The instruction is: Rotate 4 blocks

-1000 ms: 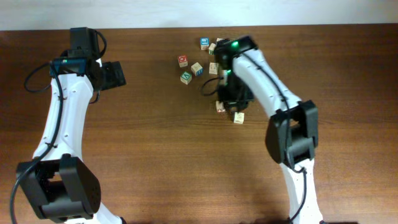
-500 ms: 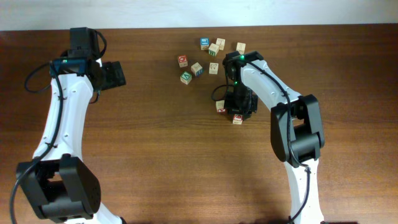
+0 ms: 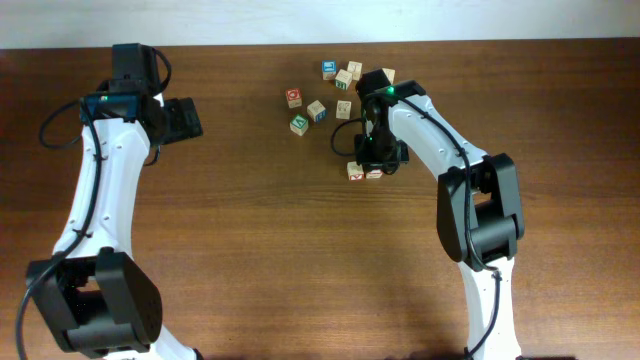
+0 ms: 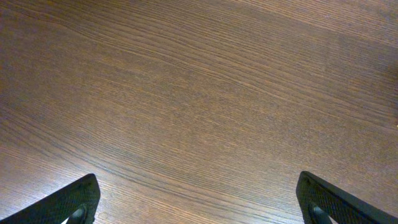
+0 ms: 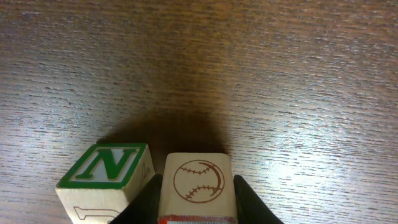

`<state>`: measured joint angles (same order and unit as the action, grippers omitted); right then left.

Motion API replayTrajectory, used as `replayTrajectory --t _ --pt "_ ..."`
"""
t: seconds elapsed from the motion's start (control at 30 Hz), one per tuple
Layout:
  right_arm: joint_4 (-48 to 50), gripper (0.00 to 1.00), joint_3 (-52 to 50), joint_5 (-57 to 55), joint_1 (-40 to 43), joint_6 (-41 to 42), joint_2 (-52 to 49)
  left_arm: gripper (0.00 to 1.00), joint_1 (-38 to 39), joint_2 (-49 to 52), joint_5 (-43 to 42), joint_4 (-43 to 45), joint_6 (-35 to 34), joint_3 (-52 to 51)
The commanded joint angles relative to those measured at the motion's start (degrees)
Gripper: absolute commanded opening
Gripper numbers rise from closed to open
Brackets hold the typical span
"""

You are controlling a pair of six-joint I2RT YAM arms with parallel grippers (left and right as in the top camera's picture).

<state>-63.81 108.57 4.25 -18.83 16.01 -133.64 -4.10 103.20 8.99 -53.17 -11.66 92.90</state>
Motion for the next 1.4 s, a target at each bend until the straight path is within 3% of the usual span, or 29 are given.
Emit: replayTrajectory --t 0.0,0.23,0.47,0.73,0.97,1.37 --pt "-0.76 0.31 1.46 0.07 0.20 -0.72 -0.70 0.99 -0.02 0.31 -0.37 0.15 -0.72 0.94" --pt "-8.87 0.48 9.38 0.07 0.22 0.76 -0.70 0.99 -0.04 0.31 -0.37 0.15 -0.72 0.96" --pt "-6.36 0.38 13.25 6.69 -3.26 2.97 -0.85 0.99 -0.02 0.31 -0.39 0.17 -0.74 0.96" --pt "1.20 0.36 11.52 0.33 -11.63 12.81 -3.69 0.99 -0.02 0.31 -0.39 0.13 -0.72 0.94" --pt "1.01 0.29 10.32 -9.16 -11.87 18.67 -6.36 0.99 -0.02 0.31 -0.39 0.09 -0.74 0.94" --pt "-1.81 0.29 10.32 -15.50 -11.85 23.52 -6.36 0.99 -0.02 0.31 -0.39 -0.09 -0.74 0.94"
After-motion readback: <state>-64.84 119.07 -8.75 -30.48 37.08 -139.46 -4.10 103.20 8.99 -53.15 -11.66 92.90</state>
